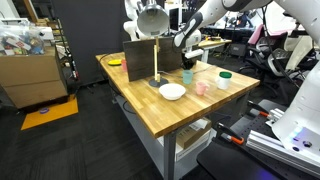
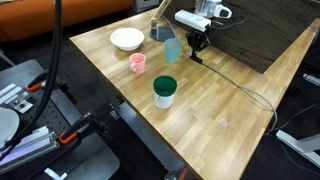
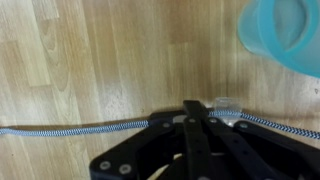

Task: Turn on the desk lamp

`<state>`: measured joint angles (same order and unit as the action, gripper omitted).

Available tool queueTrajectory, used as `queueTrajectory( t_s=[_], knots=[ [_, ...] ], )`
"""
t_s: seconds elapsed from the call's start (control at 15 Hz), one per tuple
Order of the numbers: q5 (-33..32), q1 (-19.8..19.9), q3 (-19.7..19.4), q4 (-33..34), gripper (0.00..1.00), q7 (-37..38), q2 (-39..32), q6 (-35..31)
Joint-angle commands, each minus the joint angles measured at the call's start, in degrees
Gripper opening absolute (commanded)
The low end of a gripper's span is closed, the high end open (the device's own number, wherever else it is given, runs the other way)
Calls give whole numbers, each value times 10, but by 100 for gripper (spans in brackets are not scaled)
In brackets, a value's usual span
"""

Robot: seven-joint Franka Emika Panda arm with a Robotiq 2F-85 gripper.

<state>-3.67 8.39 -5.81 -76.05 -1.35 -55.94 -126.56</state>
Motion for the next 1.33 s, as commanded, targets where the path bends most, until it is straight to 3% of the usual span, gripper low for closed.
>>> queueTrajectory(
  t_s=[0.0, 1.27],
  knots=[
    [-3, -1, 1, 0, 0, -10, 11, -6],
    [2, 12, 3, 26, 0, -16, -12, -1]
  ],
)
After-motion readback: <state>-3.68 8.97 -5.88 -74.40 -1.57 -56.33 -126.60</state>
